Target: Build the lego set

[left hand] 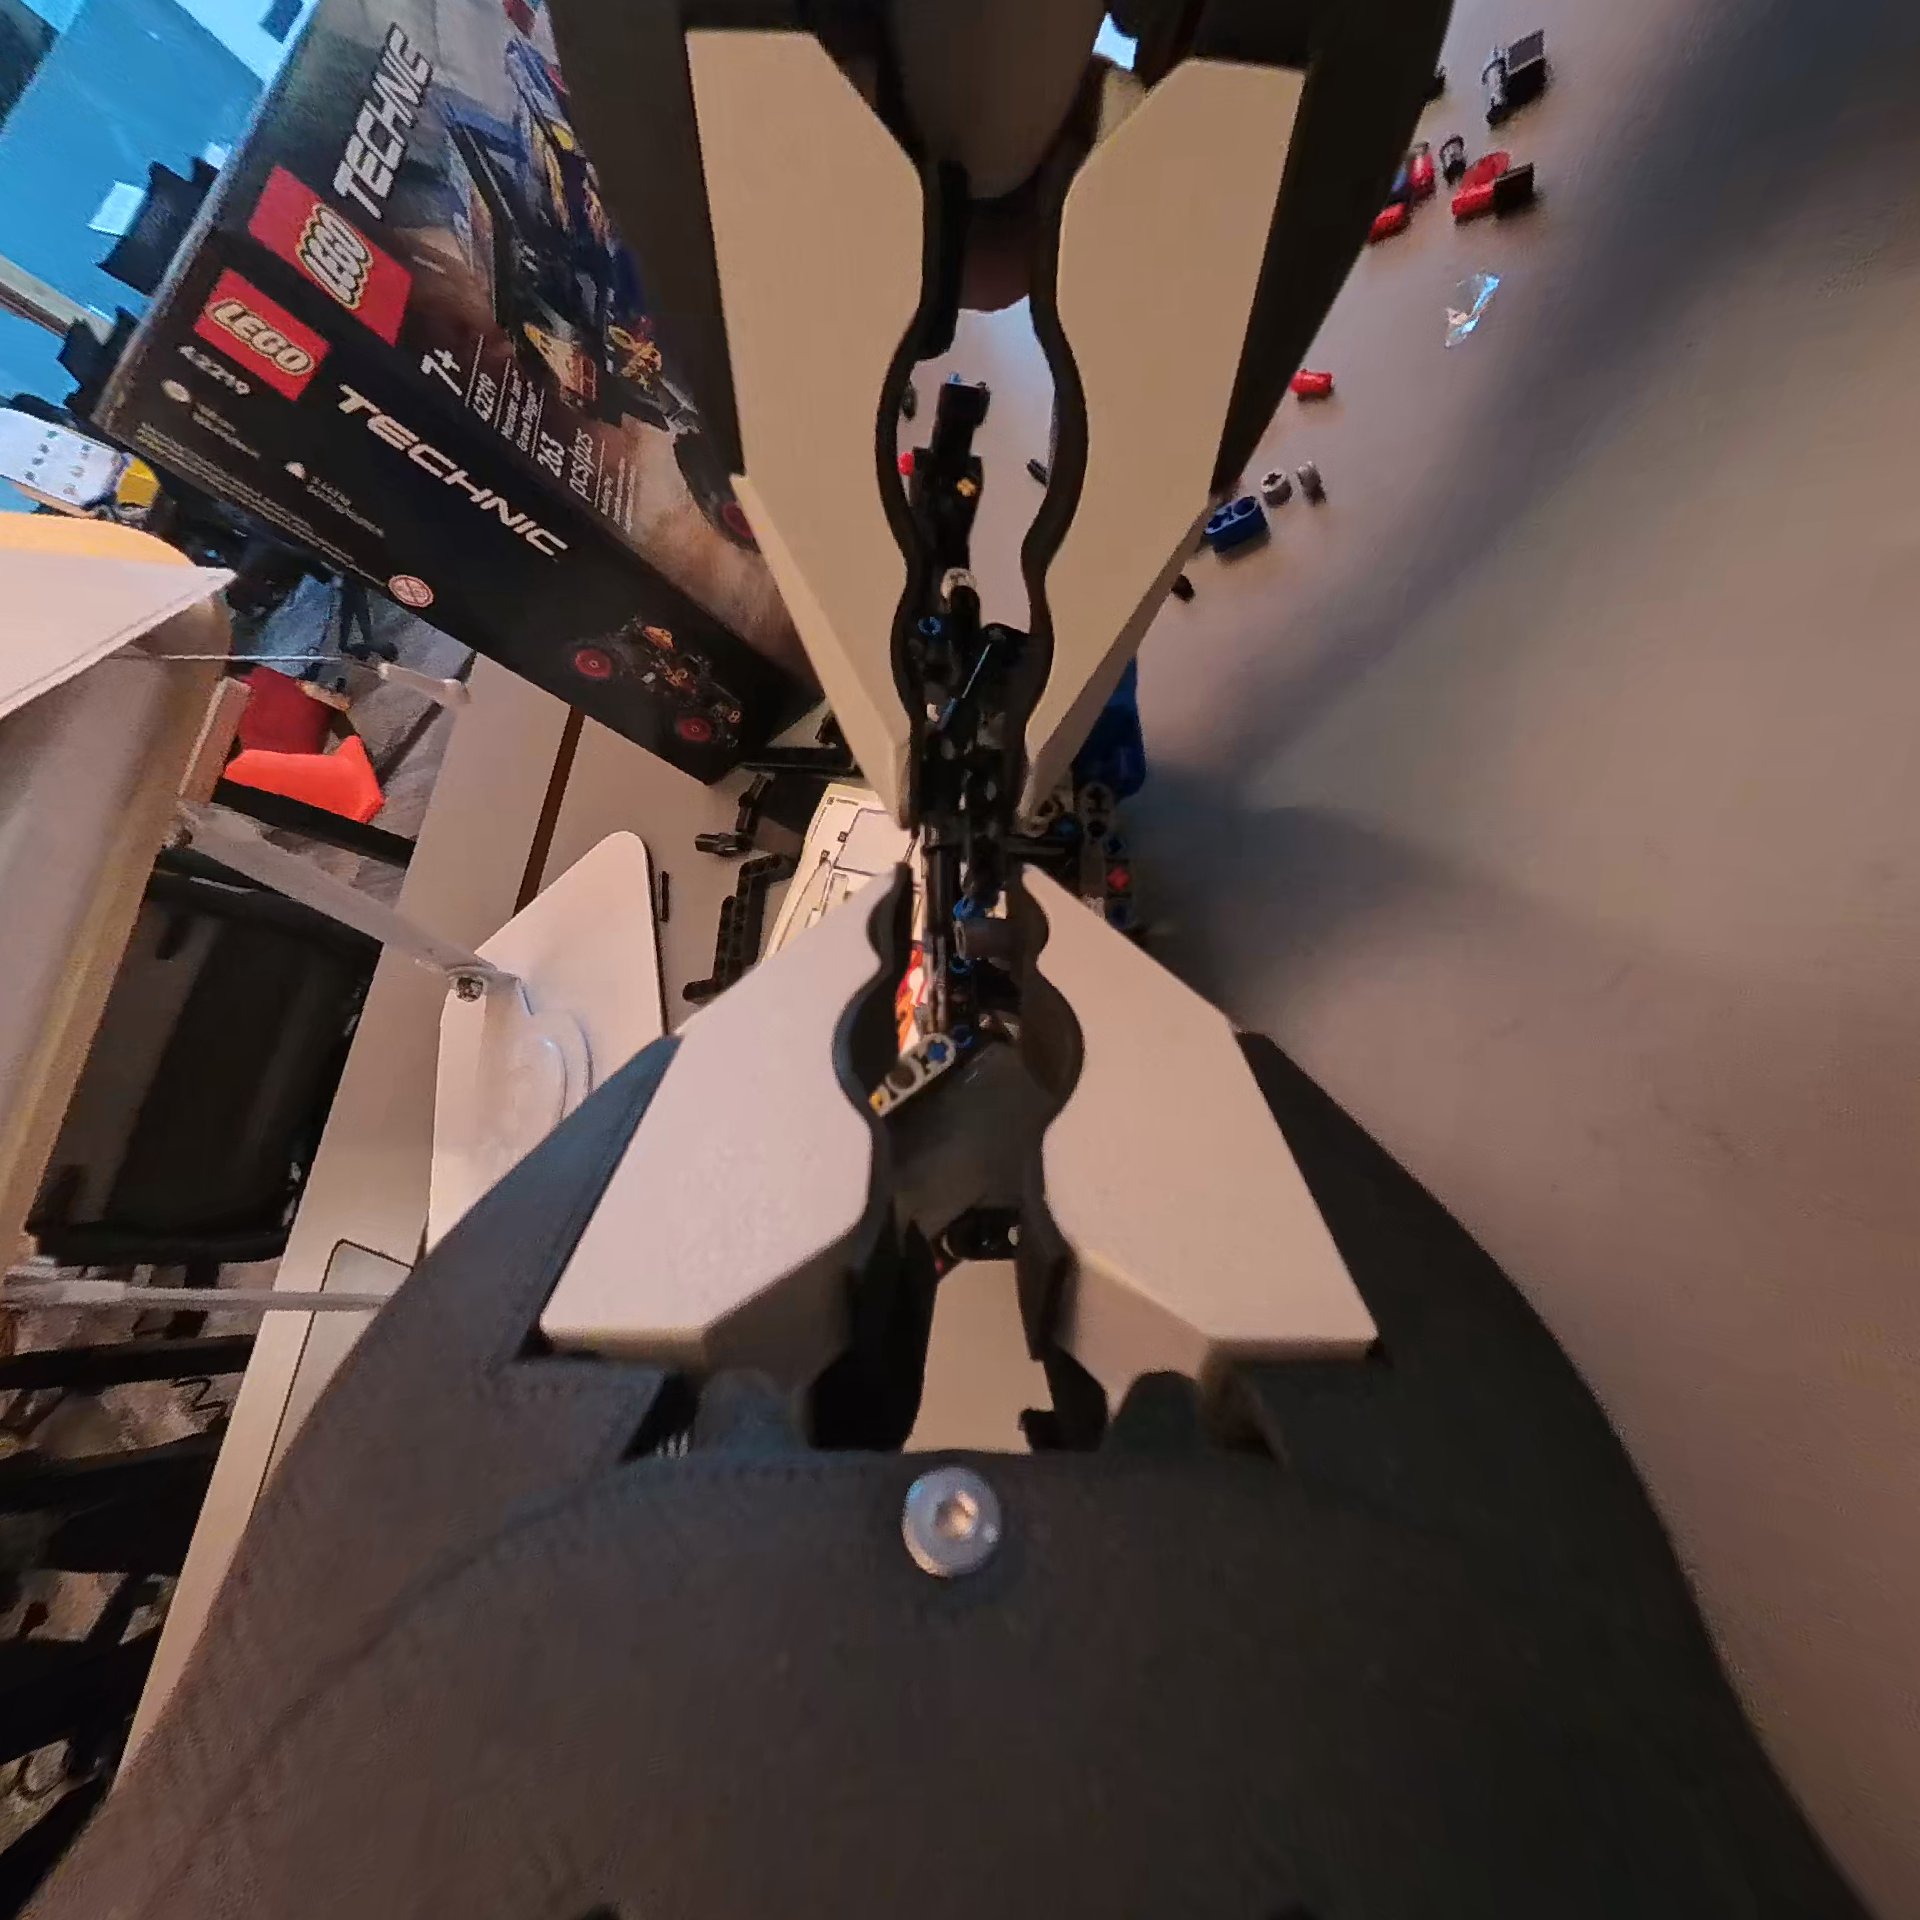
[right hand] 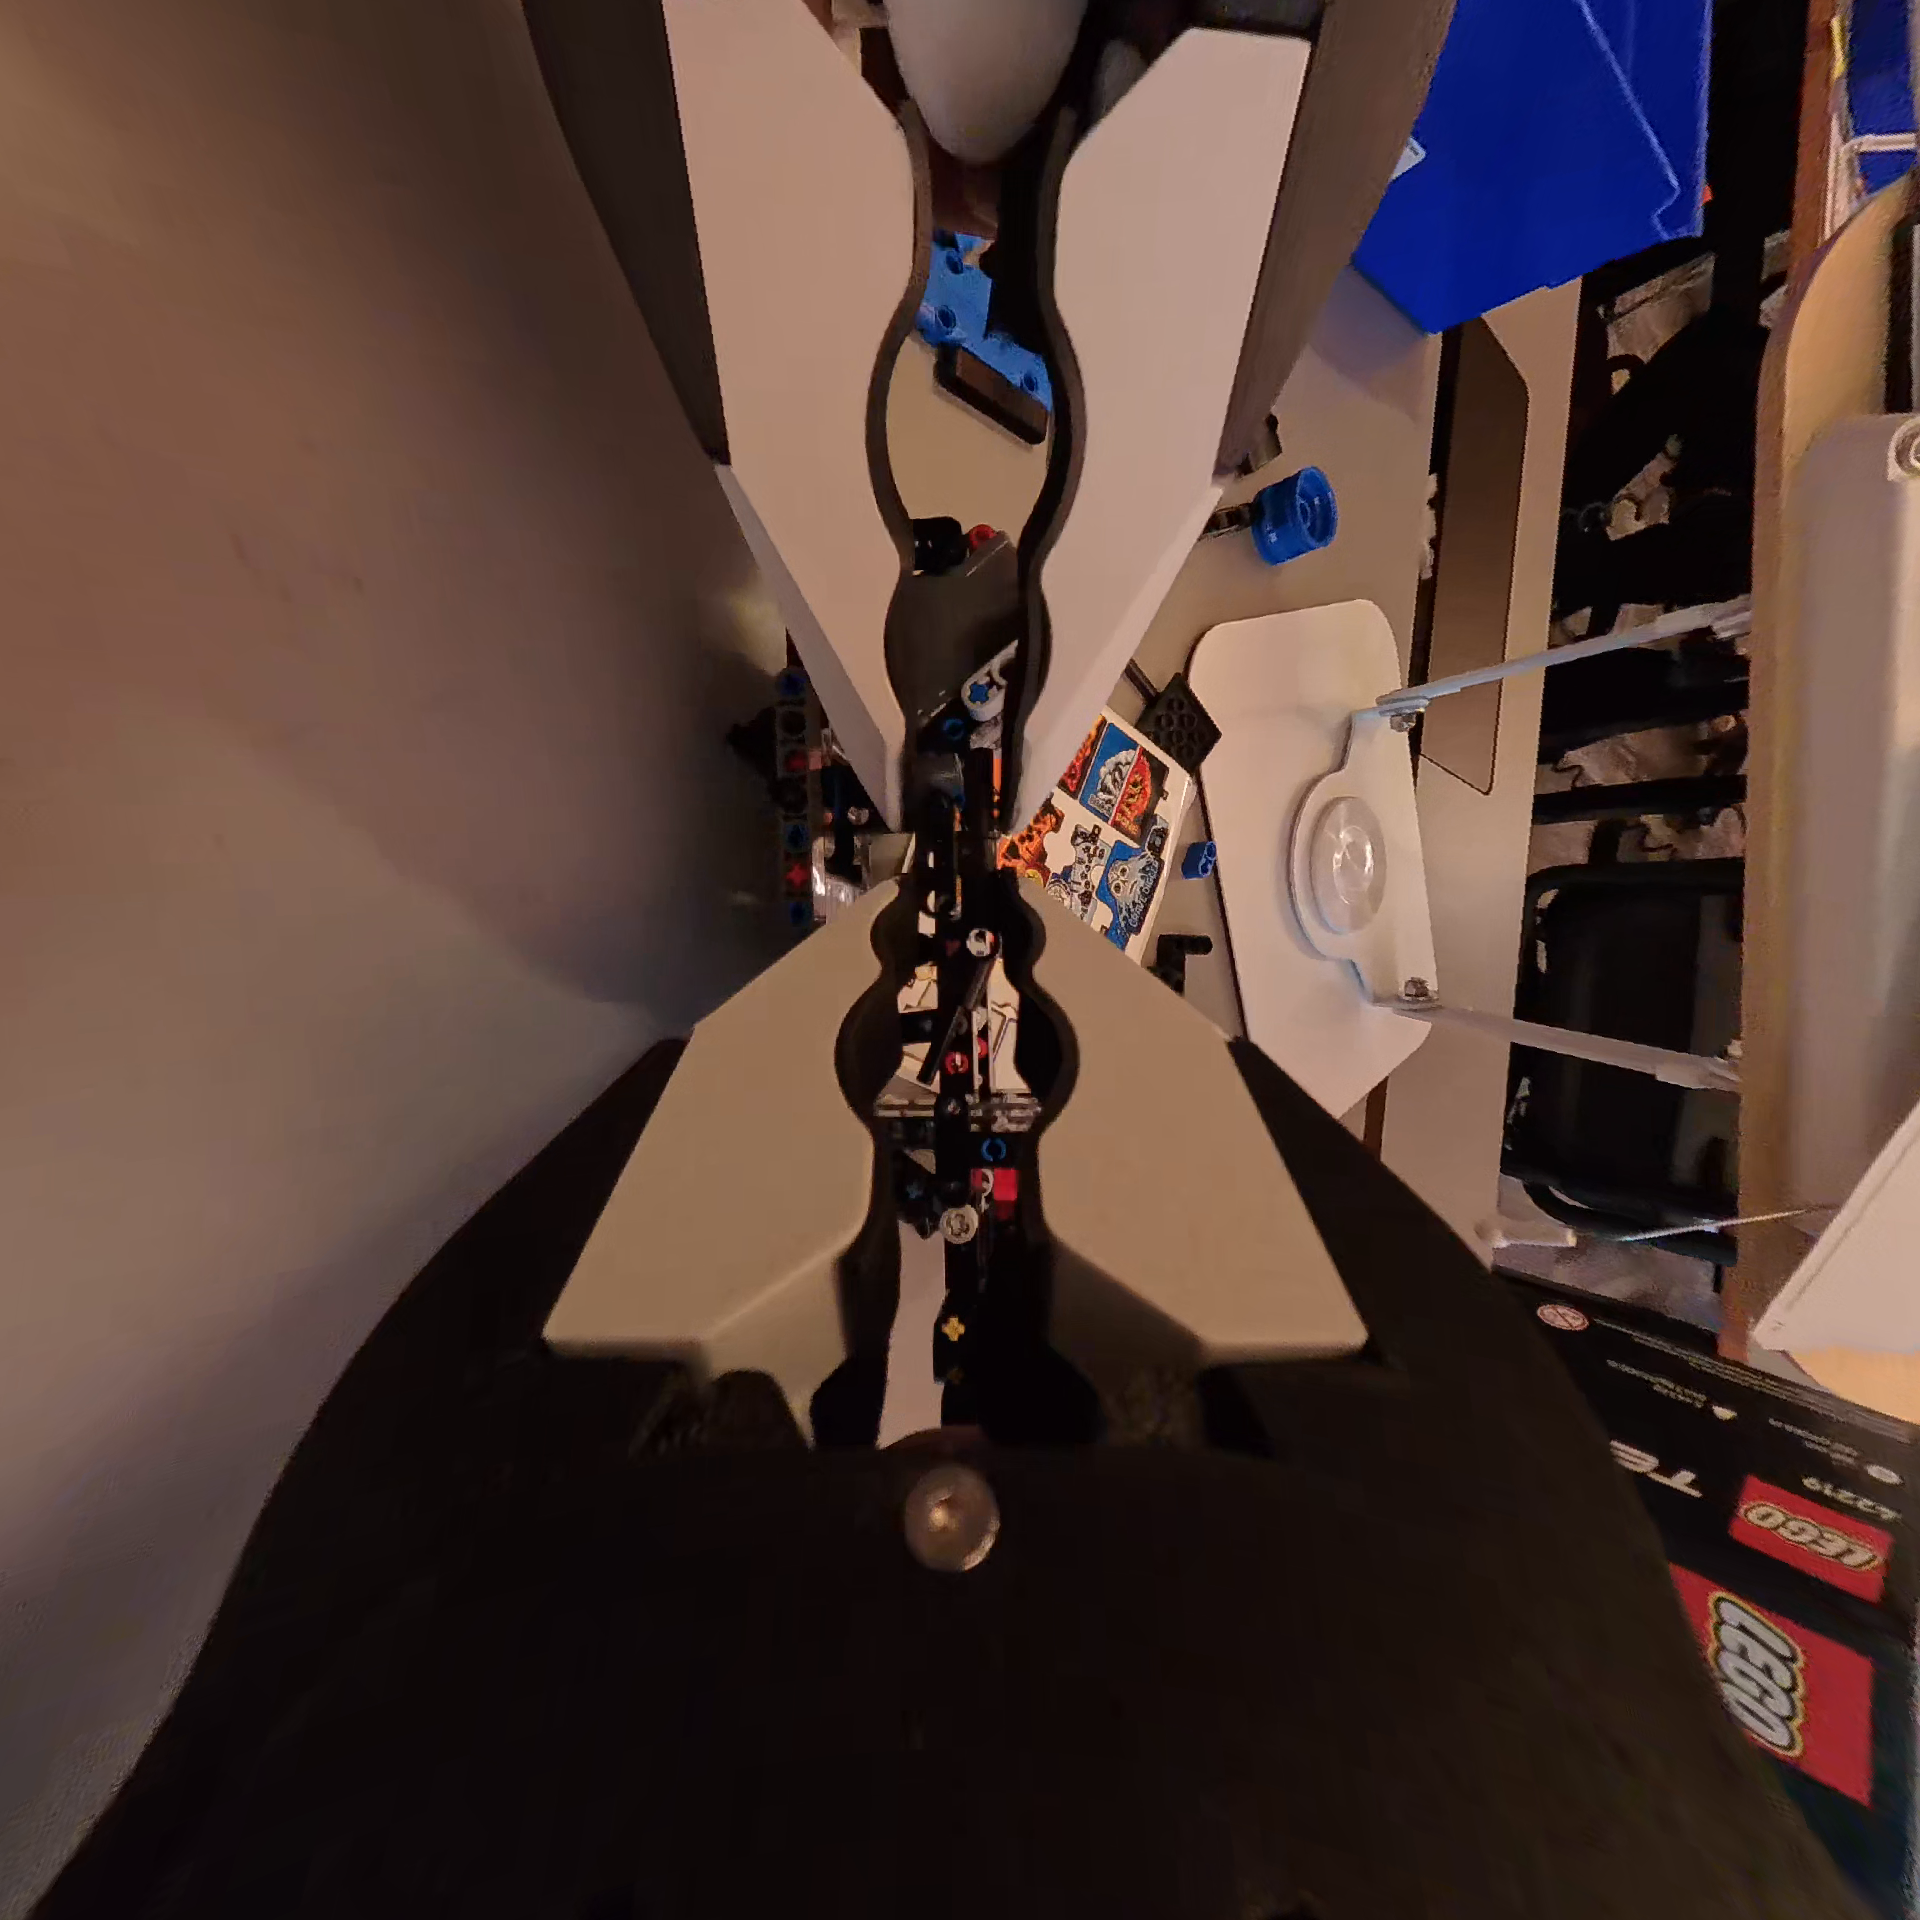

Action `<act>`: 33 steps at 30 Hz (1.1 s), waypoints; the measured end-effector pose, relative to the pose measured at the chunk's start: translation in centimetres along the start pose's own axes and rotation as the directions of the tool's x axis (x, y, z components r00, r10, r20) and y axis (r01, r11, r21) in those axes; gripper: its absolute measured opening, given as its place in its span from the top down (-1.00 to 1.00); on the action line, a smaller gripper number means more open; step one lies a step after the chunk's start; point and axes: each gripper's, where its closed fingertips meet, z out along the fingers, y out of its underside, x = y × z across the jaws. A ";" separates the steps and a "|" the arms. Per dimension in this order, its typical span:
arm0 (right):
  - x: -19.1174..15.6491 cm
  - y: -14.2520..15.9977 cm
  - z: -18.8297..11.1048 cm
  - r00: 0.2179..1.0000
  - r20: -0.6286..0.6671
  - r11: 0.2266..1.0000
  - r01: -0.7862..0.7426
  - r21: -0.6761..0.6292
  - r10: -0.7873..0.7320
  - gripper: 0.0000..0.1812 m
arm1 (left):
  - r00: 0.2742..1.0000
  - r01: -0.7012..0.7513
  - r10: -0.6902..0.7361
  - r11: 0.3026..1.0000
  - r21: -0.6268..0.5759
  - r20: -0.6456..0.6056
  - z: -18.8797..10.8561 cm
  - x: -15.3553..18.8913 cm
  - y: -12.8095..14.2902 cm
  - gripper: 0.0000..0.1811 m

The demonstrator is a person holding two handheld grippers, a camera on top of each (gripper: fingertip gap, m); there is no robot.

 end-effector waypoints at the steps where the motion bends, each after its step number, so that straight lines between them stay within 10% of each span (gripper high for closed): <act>1: 0.0 0.1 0.1 1.000 -0.006 1.000 0.009 -0.010 -0.009 0.85 | 1.000 -0.003 0.003 1.000 -0.005 -0.002 0.1 0.1 0.1 0.85; 33: 1.3 0.2 1.2 0.992 -0.123 1.000 0.010 0.005 -0.010 0.78 | 0.997 0.078 -0.078 0.996 0.037 0.001 1.2 -1.2 0.9 0.87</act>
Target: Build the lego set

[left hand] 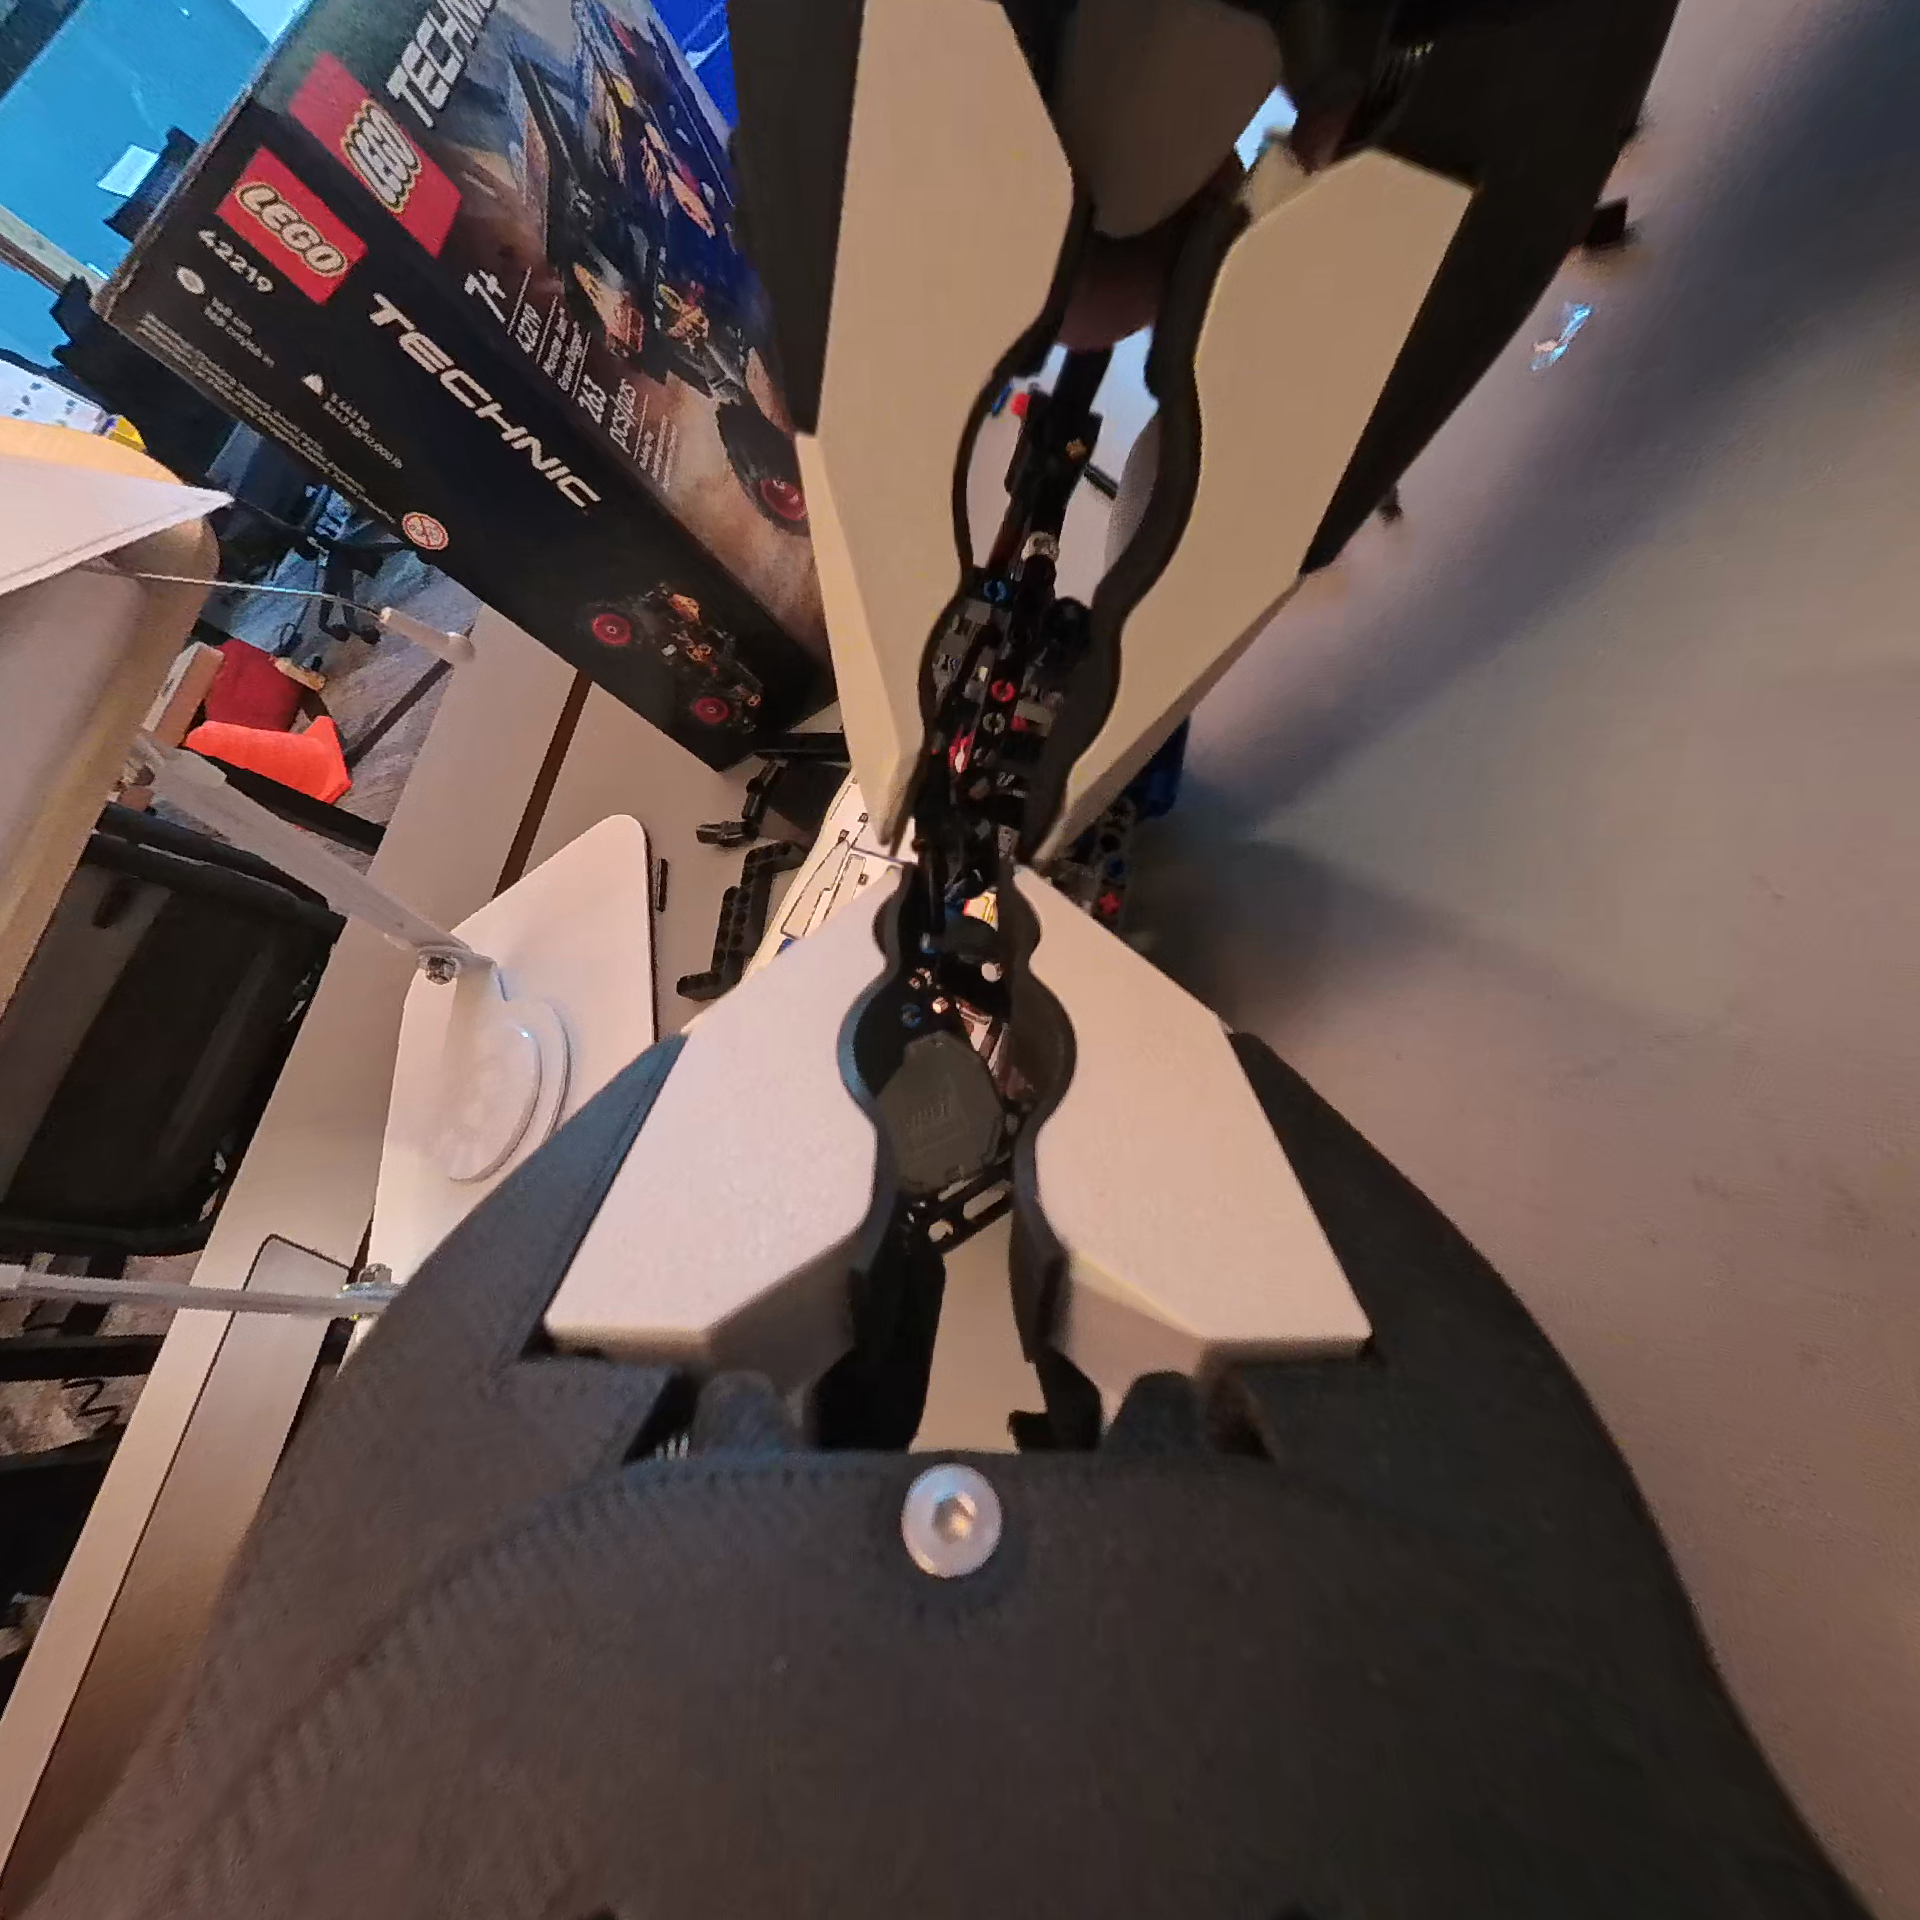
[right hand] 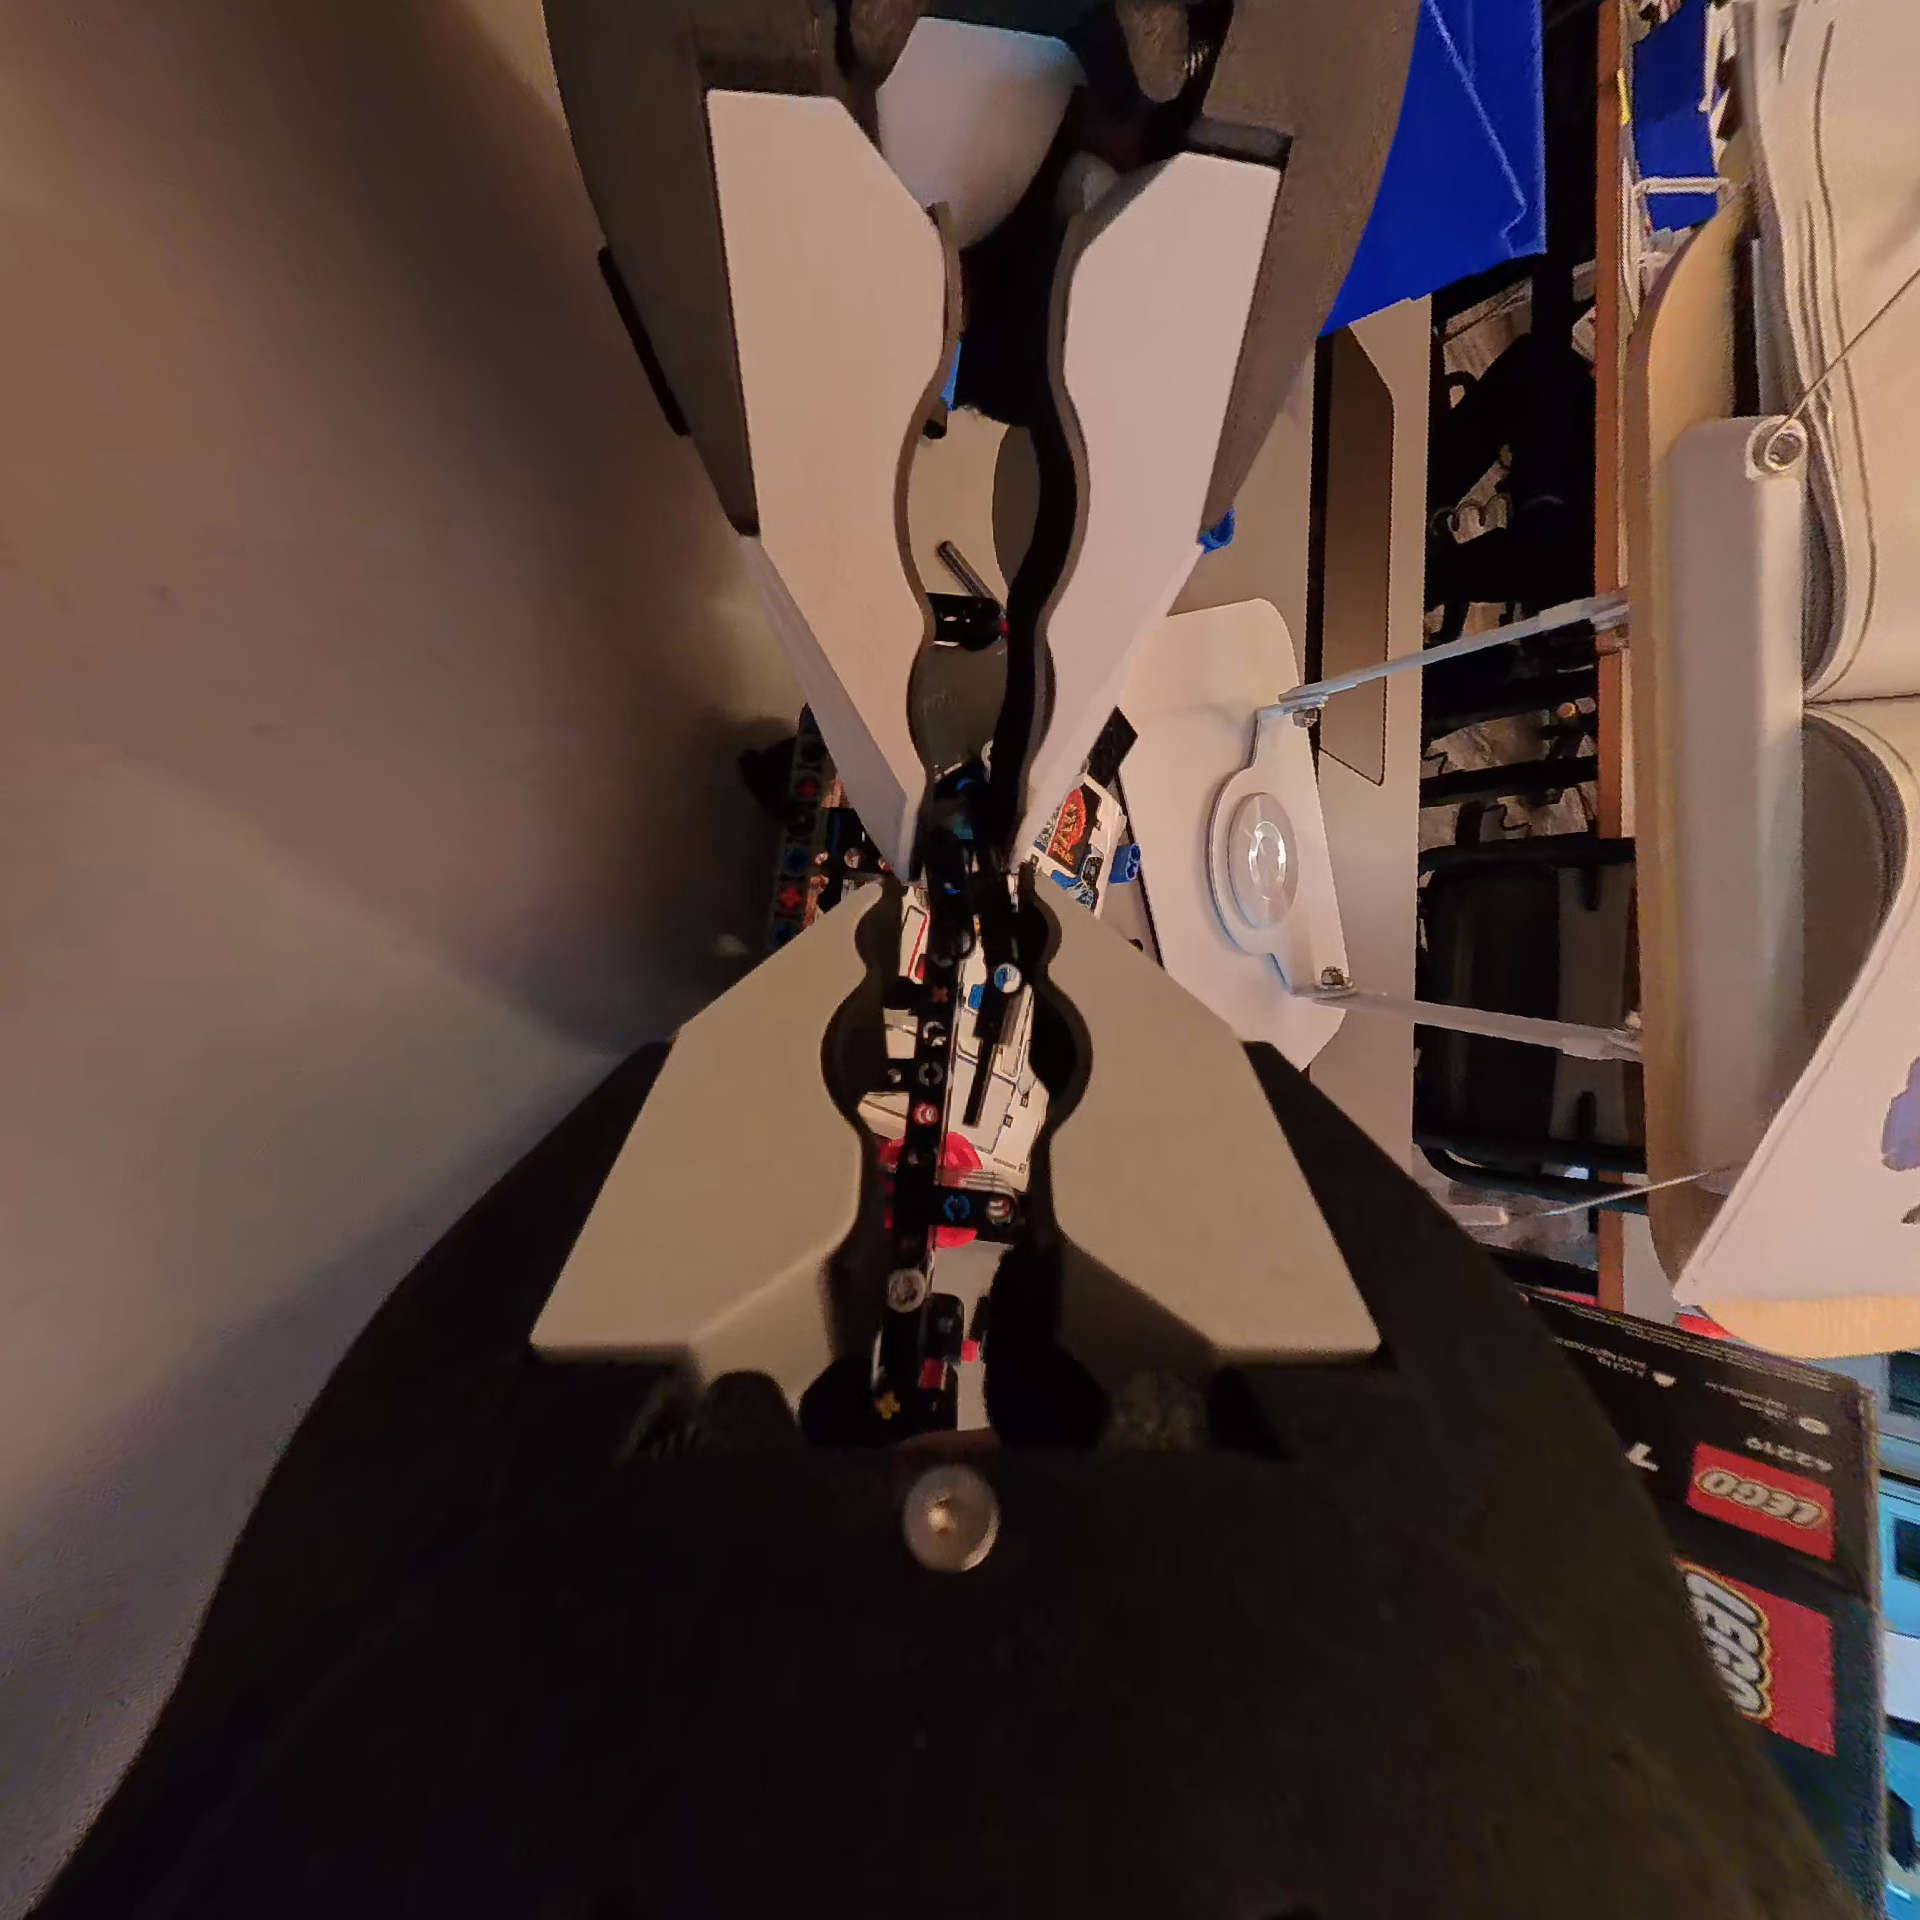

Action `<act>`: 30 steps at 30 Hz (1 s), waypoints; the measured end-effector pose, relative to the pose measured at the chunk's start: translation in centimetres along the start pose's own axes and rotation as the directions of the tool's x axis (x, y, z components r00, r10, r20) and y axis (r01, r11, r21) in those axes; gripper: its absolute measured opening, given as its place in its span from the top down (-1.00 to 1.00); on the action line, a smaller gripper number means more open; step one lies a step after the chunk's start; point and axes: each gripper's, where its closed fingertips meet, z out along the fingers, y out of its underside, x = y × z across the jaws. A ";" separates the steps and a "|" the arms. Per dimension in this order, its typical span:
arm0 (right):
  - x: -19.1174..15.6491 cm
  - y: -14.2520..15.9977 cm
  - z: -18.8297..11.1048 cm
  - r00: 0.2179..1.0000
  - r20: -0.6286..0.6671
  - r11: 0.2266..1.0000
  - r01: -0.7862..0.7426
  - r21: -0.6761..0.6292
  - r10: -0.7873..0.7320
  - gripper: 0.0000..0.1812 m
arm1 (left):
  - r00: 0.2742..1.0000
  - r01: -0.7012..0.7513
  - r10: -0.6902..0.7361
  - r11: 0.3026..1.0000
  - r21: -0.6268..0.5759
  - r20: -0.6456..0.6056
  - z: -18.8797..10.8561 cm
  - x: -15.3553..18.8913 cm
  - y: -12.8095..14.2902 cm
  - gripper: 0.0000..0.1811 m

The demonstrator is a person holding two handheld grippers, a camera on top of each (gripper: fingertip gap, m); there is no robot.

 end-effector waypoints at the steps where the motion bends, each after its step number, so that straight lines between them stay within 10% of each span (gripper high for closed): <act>1: 0.0 0.1 0.0 1.000 -0.001 1.000 0.002 -0.004 -0.002 0.79 | 1.000 -0.001 0.001 1.000 0.001 -0.002 0.0 0.0 0.0 0.87; 13: 0.4 0.4 0.2 0.999 -0.014 0.998 -0.035 -0.045 0.035 0.85 | 0.995 0.086 -0.091 0.991 -0.107 -0.050 0.5 -0.6 2.0 0.61; 30: 0.5 0.4 0.4 0.998 -0.060 0.993 -0.021 -0.119 0.014 0.85 | 0.890 0.415 -0.410 0.910 -0.019 -0.201 0.5 -0.2 1.1 0.78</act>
